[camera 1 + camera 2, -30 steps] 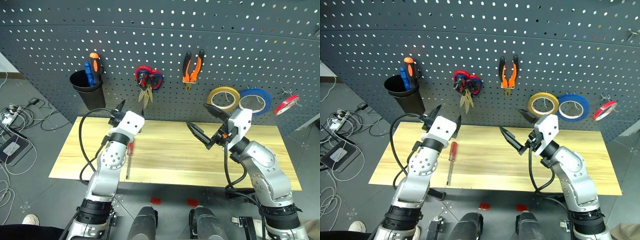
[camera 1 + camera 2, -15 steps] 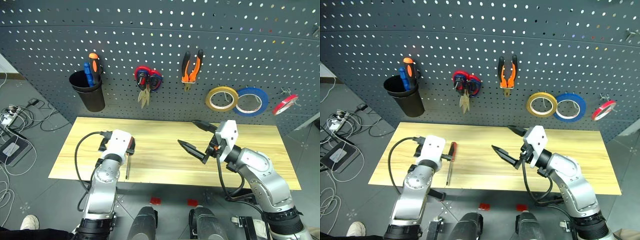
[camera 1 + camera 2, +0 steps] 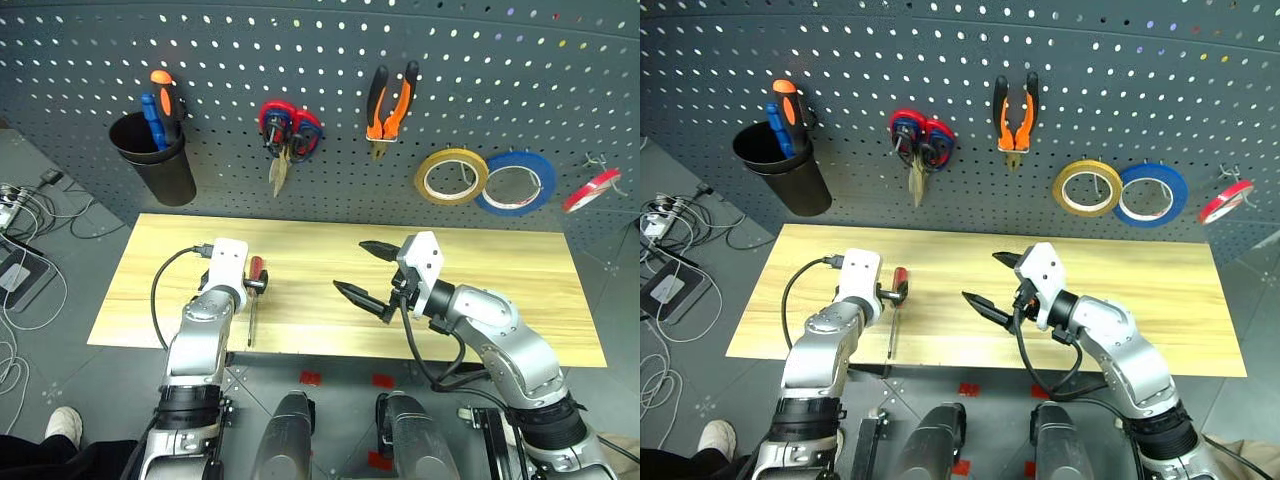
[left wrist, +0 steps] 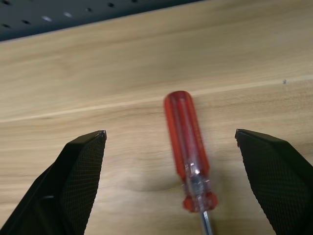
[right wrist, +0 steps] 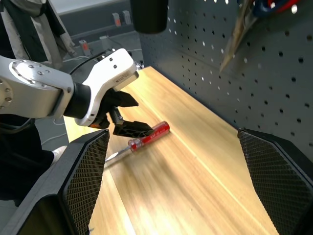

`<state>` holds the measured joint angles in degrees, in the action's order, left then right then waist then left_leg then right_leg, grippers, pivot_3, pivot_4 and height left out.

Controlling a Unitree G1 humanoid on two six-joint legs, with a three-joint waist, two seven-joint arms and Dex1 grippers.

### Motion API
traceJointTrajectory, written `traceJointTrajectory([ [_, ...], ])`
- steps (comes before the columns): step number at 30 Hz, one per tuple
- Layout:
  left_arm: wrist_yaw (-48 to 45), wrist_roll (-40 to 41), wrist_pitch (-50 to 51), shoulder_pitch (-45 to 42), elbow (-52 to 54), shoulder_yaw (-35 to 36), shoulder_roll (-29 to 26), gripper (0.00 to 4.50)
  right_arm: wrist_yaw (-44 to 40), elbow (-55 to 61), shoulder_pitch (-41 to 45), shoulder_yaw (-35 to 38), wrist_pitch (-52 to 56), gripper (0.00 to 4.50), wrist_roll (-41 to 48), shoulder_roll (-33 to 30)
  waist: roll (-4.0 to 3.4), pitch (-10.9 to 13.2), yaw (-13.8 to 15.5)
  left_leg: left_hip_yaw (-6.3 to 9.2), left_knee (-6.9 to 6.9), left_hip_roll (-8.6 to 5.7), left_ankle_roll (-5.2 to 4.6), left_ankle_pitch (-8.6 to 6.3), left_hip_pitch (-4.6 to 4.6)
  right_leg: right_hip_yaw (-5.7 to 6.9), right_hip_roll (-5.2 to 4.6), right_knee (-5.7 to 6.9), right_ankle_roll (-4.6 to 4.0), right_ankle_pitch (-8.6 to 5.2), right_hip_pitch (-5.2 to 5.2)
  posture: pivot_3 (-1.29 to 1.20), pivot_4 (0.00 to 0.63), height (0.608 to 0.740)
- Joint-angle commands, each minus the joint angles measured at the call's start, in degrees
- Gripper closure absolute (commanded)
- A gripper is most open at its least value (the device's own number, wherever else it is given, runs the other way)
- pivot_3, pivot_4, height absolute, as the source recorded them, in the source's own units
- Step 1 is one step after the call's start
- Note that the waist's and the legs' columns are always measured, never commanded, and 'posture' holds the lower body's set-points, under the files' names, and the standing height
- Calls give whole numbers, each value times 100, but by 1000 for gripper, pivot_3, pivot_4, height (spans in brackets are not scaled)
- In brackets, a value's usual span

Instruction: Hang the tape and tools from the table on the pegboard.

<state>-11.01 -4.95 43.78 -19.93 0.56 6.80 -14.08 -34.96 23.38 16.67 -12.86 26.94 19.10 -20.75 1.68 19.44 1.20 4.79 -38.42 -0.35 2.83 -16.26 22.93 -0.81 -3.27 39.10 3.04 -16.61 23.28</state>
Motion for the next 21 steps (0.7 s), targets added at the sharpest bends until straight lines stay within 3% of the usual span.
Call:
traceJointTrajectory([
  [1, 31, 100, 125, -156, -159, 63, -87, 41, 74, 279, 64, 16, 85, 0, 8, 39, 3, 75, -6, 0, -2, 0, 0, 0, 0, -1, 0, 3, 0, 0, 0, 102, 450, 740],
  [10, 93, 311, 404, -388, -577, 20, -45, 41, 221, 188, 91, 109, 244, 0, -82, 35, 1, 316, -8, 0, -21, 0, 1, 0, 8, 1, -1, 16, 1, 1, 6, 87, 482, 740],
  [14, 77, 389, 387, -421, -606, 20, -73, 827, 215, 212, 69, 119, 301, 0, -57, 32, -3, 362, -9, 0, -27, 0, 1, 0, 8, -1, -2, 24, 1, 0, 6, 89, 485, 740],
  [21, 84, 461, 430, -439, -560, 20, -118, 3031, 201, 100, 139, 115, 254, 0, -79, 73, -7, 385, -11, -2, -24, 1, 2, 0, 8, -4, -1, 25, 2, 0, 12, 99, 474, 740],
])
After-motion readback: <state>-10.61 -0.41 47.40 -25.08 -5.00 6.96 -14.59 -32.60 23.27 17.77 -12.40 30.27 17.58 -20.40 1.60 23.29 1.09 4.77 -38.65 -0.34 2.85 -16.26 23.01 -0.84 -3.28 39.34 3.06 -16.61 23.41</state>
